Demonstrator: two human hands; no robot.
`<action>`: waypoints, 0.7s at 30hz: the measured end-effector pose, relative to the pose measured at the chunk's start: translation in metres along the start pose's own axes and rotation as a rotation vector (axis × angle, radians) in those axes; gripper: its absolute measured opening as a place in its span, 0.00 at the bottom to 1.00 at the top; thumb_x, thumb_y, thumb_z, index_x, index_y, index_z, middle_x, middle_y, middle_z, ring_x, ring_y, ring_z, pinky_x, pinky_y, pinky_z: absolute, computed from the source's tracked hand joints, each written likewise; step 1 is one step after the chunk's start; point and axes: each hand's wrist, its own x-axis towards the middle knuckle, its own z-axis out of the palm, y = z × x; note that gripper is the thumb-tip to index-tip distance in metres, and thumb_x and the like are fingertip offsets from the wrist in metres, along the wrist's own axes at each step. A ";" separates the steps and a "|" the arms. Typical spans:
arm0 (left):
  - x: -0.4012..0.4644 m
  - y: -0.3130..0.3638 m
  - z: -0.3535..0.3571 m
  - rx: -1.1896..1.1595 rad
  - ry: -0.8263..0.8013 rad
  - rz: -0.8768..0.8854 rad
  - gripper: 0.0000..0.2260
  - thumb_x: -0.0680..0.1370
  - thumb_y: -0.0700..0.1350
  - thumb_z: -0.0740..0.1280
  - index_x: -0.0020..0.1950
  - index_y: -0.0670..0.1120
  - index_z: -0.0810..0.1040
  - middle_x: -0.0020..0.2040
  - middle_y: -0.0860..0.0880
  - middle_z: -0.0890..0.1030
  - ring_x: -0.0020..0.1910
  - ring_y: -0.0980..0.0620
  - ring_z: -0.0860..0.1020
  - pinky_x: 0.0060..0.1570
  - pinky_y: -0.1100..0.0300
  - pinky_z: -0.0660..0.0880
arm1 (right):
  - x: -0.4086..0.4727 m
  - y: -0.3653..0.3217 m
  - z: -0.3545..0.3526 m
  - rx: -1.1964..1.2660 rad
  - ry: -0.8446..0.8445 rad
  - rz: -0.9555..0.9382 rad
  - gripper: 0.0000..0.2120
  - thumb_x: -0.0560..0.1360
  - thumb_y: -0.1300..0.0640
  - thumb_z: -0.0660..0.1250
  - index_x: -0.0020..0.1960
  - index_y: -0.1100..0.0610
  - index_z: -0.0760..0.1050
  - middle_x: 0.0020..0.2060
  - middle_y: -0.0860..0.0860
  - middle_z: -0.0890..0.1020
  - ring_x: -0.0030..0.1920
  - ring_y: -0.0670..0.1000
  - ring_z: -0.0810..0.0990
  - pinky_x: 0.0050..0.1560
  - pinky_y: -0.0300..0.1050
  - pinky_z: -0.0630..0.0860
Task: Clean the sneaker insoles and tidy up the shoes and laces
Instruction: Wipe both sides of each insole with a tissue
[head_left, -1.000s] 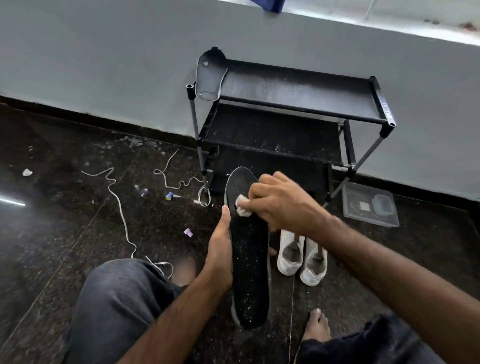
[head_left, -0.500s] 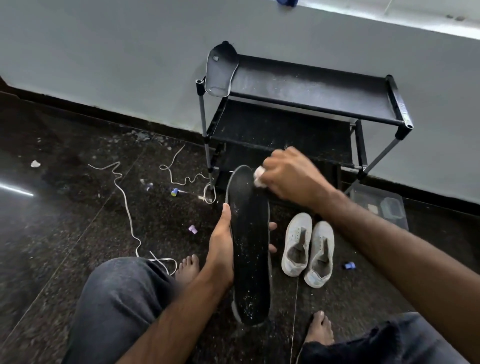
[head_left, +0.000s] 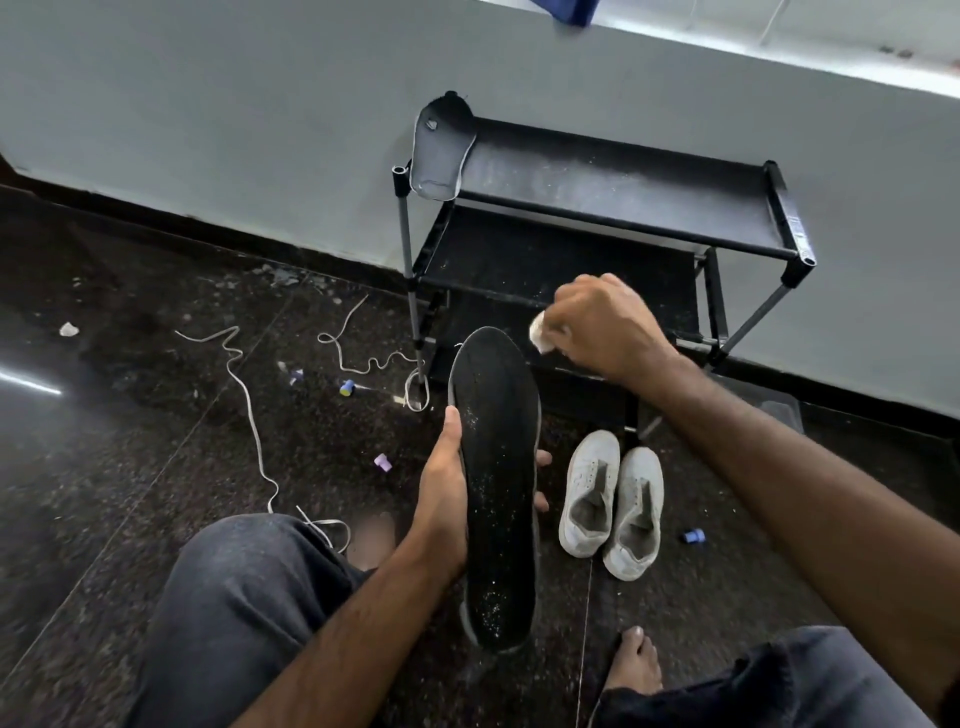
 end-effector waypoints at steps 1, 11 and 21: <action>0.000 0.001 -0.001 -0.009 -0.001 -0.001 0.37 0.82 0.67 0.47 0.50 0.44 0.88 0.50 0.34 0.85 0.30 0.40 0.80 0.34 0.53 0.79 | 0.001 -0.001 -0.006 0.126 0.081 0.117 0.05 0.75 0.58 0.72 0.42 0.53 0.86 0.37 0.48 0.82 0.42 0.51 0.80 0.45 0.48 0.76; 0.002 0.006 -0.003 -0.074 -0.001 0.031 0.35 0.82 0.66 0.49 0.55 0.41 0.86 0.48 0.37 0.84 0.32 0.42 0.80 0.35 0.53 0.77 | 0.006 -0.034 0.018 0.120 -0.088 -0.266 0.06 0.75 0.60 0.69 0.40 0.53 0.82 0.37 0.49 0.78 0.41 0.51 0.78 0.41 0.45 0.74; 0.006 0.010 -0.010 -0.011 -0.060 0.064 0.39 0.80 0.69 0.44 0.56 0.42 0.84 0.46 0.35 0.84 0.32 0.40 0.80 0.34 0.53 0.79 | -0.010 -0.071 -0.016 0.363 -0.253 -0.416 0.04 0.79 0.55 0.69 0.50 0.51 0.83 0.44 0.42 0.80 0.44 0.38 0.75 0.46 0.35 0.76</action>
